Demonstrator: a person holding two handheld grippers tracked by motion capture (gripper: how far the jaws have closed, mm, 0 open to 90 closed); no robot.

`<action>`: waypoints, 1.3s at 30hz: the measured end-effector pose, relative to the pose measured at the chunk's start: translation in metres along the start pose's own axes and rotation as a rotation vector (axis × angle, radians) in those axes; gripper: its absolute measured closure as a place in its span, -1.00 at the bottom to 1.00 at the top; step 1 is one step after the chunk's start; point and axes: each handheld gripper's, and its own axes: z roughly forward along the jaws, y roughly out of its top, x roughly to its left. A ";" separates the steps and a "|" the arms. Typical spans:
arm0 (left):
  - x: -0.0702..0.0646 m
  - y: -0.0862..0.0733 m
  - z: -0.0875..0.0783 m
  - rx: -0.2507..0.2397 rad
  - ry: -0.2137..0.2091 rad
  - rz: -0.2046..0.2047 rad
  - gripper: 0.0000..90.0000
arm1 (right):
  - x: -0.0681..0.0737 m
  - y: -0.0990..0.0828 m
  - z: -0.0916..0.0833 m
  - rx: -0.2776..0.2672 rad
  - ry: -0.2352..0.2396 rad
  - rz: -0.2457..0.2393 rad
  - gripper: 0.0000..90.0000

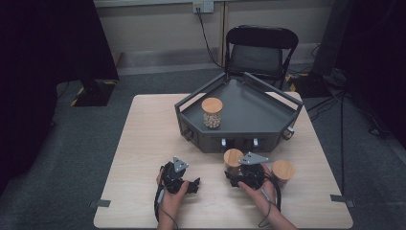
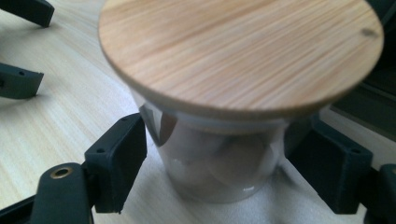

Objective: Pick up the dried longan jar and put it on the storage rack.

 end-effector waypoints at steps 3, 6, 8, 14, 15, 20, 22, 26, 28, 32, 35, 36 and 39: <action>0.000 0.000 0.000 0.000 0.000 0.002 -0.99 | 0.001 0.001 0.002 -0.004 -0.004 -0.001 -0.51; 0.000 0.000 0.000 0.000 0.000 0.002 -0.99 | 0.000 0.000 0.002 -0.011 -0.005 0.002 -0.46; 0.000 0.000 0.000 0.000 0.000 0.002 -1.00 | 0.000 0.000 0.002 -0.015 -0.004 0.005 -0.46; 0.000 0.000 0.000 0.000 0.000 0.002 -0.99 | 0.003 0.001 0.004 -0.019 -0.017 -0.011 -0.44; 0.000 0.000 0.000 0.000 0.000 0.002 -1.00 | 0.003 0.001 0.004 -0.019 -0.017 -0.013 -0.44; 0.000 0.000 0.000 0.000 0.000 0.002 -0.99 | 0.003 0.001 0.005 -0.019 -0.019 -0.020 -0.44; 0.000 0.000 0.000 0.000 0.000 0.002 -0.99 | 0.003 0.001 0.005 -0.019 -0.019 -0.020 -0.44; 0.000 0.000 0.000 0.000 0.000 0.002 -1.00 | 0.004 0.001 0.005 -0.020 -0.021 -0.018 -0.44; 0.000 0.000 0.000 0.000 0.000 0.002 -1.00 | 0.005 0.001 0.005 -0.021 -0.023 -0.022 -0.44; 0.000 0.000 0.000 0.000 0.000 0.002 -0.99 | 0.007 0.000 0.004 -0.025 -0.028 -0.040 -0.44; 0.000 0.000 0.000 0.000 0.000 0.002 -0.99 | 0.007 -0.001 0.004 -0.035 -0.020 -0.035 -0.44; 0.000 0.000 0.000 0.000 0.000 0.002 -1.00 | 0.006 -0.001 0.004 -0.035 -0.013 -0.032 -0.44; 0.000 0.000 0.000 0.000 0.000 0.000 -0.99 | 0.006 -0.001 0.004 -0.034 -0.002 -0.034 -0.44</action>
